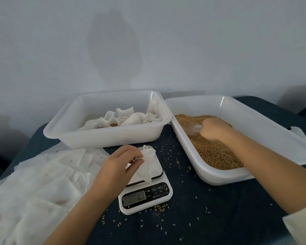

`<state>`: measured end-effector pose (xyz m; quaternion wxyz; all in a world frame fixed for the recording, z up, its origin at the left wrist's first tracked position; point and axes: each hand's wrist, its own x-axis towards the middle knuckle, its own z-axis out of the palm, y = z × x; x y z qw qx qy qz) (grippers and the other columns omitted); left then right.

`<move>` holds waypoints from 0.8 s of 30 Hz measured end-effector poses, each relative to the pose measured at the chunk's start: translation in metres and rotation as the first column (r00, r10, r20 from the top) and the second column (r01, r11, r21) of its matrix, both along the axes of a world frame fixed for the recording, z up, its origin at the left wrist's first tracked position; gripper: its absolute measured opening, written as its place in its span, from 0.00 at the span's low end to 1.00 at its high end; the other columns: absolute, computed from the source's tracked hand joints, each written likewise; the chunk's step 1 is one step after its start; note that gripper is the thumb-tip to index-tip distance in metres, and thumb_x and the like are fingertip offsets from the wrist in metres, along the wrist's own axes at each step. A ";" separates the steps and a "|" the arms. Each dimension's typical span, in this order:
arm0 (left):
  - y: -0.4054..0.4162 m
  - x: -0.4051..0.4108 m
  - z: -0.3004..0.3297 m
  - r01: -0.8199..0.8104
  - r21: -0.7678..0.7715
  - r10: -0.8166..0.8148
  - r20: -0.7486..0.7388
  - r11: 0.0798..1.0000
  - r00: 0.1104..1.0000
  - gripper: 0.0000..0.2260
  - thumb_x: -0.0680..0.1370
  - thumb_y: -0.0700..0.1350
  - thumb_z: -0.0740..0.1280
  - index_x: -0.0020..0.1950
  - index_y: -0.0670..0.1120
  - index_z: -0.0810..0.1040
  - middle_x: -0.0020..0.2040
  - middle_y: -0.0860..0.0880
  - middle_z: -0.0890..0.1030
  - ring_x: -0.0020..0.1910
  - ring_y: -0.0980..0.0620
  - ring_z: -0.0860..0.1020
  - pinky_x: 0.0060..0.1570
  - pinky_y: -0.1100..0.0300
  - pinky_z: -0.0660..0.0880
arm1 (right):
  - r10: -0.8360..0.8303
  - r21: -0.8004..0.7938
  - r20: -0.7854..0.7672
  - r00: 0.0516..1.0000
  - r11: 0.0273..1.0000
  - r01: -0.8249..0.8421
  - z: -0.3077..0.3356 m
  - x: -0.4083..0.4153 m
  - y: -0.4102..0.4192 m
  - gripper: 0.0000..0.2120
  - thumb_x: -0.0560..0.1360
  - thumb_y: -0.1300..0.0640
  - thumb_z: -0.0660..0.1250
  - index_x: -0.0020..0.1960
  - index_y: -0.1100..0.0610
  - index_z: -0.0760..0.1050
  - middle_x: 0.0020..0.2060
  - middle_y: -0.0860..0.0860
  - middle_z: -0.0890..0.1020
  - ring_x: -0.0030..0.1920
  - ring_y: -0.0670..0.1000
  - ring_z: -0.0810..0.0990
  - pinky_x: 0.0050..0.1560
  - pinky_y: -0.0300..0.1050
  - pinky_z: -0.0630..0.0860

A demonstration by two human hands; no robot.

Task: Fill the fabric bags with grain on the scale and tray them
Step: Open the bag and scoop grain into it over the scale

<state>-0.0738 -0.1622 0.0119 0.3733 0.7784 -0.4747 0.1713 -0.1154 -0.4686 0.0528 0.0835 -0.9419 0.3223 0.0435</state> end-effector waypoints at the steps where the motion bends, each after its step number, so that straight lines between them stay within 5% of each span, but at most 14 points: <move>1: 0.001 0.001 0.000 -0.013 -0.004 0.013 -0.019 1.000 1.000 0.05 0.71 0.35 0.72 0.42 0.44 0.79 0.43 0.55 0.78 0.40 0.63 0.73 0.41 0.77 0.68 | 0.003 0.011 0.016 1.000 1.000 -0.004 0.001 -0.003 -0.004 0.18 0.82 0.50 0.56 0.57 0.63 0.77 0.41 0.53 0.78 0.40 0.52 0.79 0.40 0.44 0.75; 4: 0.003 0.003 0.001 -0.042 -0.015 0.041 -0.061 0.999 0.997 0.05 0.71 0.36 0.72 0.43 0.45 0.79 0.40 0.59 0.77 0.40 0.65 0.73 0.40 0.78 0.67 | 0.033 0.018 0.102 0.994 0.999 -0.035 0.006 -0.017 -0.016 0.22 0.81 0.44 0.55 0.51 0.61 0.78 0.45 0.56 0.81 0.44 0.54 0.81 0.44 0.45 0.75; 8: 0.005 0.006 0.002 -0.081 -0.035 0.077 -0.089 0.996 0.993 0.04 0.72 0.38 0.72 0.45 0.46 0.81 0.40 0.63 0.75 0.39 0.66 0.72 0.39 0.78 0.66 | 0.082 0.035 0.198 0.977 0.995 -0.091 0.012 -0.038 -0.027 0.15 0.79 0.48 0.61 0.56 0.57 0.77 0.51 0.55 0.82 0.50 0.54 0.81 0.51 0.48 0.75; 11: 0.007 0.009 0.001 -0.092 -0.042 0.088 -0.097 0.995 0.991 0.05 0.72 0.38 0.71 0.45 0.46 0.81 0.40 0.62 0.76 0.39 0.64 0.73 0.40 0.77 0.67 | 0.102 0.078 0.253 0.962 0.989 -0.126 0.014 -0.049 -0.031 0.12 0.78 0.48 0.63 0.55 0.55 0.78 0.44 0.56 0.83 0.38 0.53 0.79 0.40 0.44 0.74; 16: 0.014 0.016 0.007 -0.103 -0.023 0.101 -0.093 0.994 0.991 0.05 0.73 0.38 0.71 0.46 0.46 0.82 0.40 0.57 0.79 0.40 0.60 0.73 0.40 0.75 0.68 | 0.205 0.110 0.383 0.901 0.958 -0.264 0.028 -0.061 -0.024 0.05 0.76 0.47 0.65 0.50 0.36 0.73 0.42 0.46 0.83 0.42 0.52 0.83 0.44 0.50 0.78; 19: 0.024 0.028 0.019 -0.059 0.061 0.065 -0.090 0.996 0.994 0.05 0.73 0.38 0.70 0.47 0.46 0.82 0.41 0.58 0.79 0.43 0.63 0.74 0.43 0.77 0.67 | 0.286 0.169 0.404 0.869 0.910 -0.378 0.040 -0.067 -0.011 0.08 0.73 0.43 0.65 0.51 0.32 0.72 0.38 0.38 0.83 0.36 0.40 0.81 0.39 0.41 0.76; 24: 0.039 0.047 0.038 -0.002 0.250 0.016 -0.055 0.968 0.998 0.04 0.74 0.41 0.70 0.45 0.48 0.82 0.42 0.62 0.80 0.46 0.60 0.73 0.45 0.75 0.66 | 0.470 0.299 0.360 0.806 0.760 -0.577 0.047 -0.071 0.024 0.16 0.64 0.32 0.62 0.52 0.27 0.74 0.43 0.36 0.82 0.40 0.37 0.80 0.38 0.32 0.75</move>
